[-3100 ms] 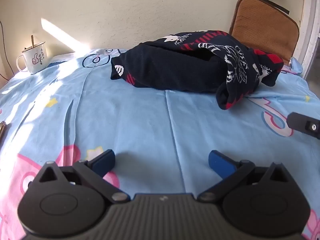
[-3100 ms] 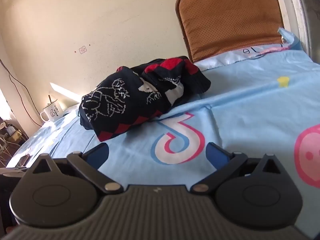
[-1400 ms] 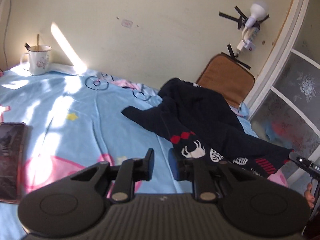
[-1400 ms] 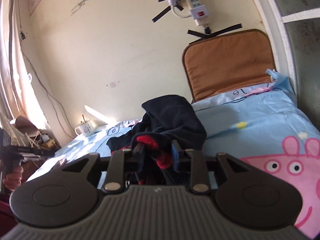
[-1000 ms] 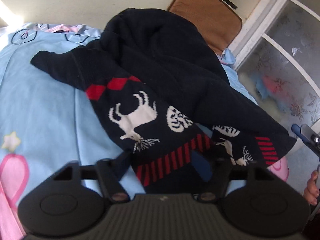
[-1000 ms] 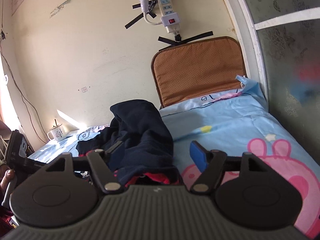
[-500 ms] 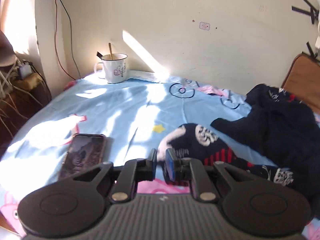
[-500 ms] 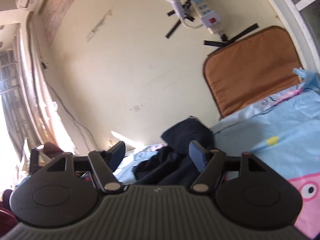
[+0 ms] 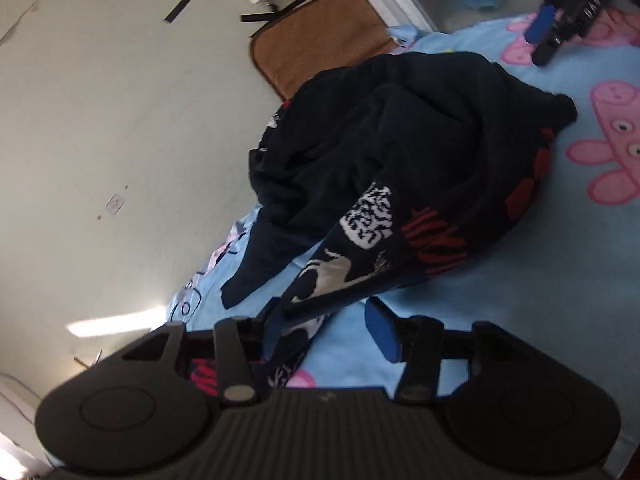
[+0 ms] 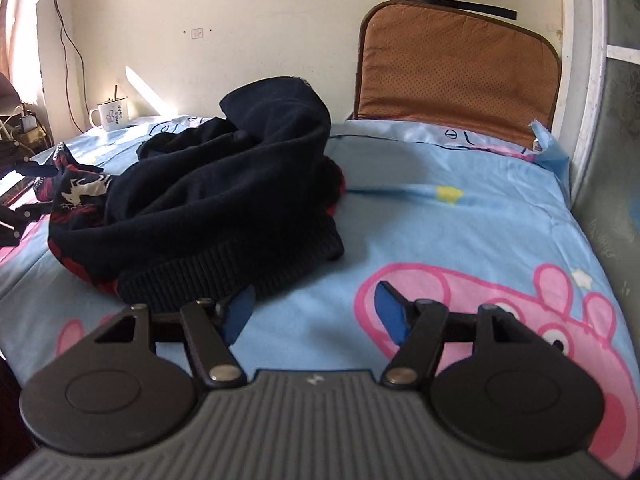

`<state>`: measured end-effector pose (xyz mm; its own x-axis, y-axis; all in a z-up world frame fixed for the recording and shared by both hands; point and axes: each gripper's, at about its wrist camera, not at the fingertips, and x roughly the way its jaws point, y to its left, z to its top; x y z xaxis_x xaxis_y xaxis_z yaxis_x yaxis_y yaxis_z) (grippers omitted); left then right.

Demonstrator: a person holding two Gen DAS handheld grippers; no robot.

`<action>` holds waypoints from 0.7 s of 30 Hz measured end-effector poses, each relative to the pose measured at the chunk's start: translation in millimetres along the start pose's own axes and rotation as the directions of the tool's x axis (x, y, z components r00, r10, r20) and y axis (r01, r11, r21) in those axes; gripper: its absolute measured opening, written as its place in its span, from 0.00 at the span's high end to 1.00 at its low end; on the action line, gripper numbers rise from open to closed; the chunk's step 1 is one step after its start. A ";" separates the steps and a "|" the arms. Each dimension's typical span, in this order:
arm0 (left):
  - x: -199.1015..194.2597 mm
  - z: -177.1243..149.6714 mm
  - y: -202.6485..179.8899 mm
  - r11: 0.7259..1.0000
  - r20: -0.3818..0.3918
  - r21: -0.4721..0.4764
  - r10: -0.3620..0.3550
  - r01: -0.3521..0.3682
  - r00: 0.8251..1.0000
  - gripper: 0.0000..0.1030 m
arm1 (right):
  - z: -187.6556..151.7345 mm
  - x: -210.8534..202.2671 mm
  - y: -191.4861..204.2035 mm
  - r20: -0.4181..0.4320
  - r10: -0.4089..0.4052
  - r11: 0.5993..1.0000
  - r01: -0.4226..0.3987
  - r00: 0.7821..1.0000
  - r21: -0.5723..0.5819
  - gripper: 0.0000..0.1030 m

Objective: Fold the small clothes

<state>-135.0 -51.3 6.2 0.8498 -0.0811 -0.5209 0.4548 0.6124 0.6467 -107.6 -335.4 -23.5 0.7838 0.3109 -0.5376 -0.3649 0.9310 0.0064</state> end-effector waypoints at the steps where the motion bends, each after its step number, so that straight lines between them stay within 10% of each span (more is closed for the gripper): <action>1: 7.3 -0.3 -5.7 0.999 0.019 0.053 0.004 -0.005 1.000 0.54 | 1.1 0.1 -1.0 0.005 -0.006 1.000 0.006 1.000 0.007 0.33; 6: 15.7 21.4 -21.1 0.995 0.129 0.094 -0.025 0.013 0.991 0.61 | 7.5 -1.5 -2.7 0.055 0.006 0.997 -0.011 0.998 0.079 0.33; 8: 15.5 28.4 -21.7 0.996 0.142 0.072 -0.055 0.045 0.988 0.92 | 11.8 0.7 -3.8 0.059 0.007 0.994 -0.014 0.998 0.111 0.33; 13: -11.1 27.9 38.7 0.987 0.181 -0.161 0.046 -0.016 0.982 0.93 | 24.6 6.3 -10.2 0.082 0.008 0.989 -0.020 0.997 0.146 0.33; 21: -111.6 -26.5 180.0 0.750 0.105 -0.617 0.380 -0.239 0.919 0.94 | 50.9 31.4 -3.1 0.134 0.049 0.998 -0.053 0.990 0.020 0.35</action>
<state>-155.0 88.8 166.0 0.9818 0.0751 -0.1744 -0.0266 0.9638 0.2655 -56.3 -318.8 2.5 0.8252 0.3793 -0.4185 -0.3954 0.9171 0.0515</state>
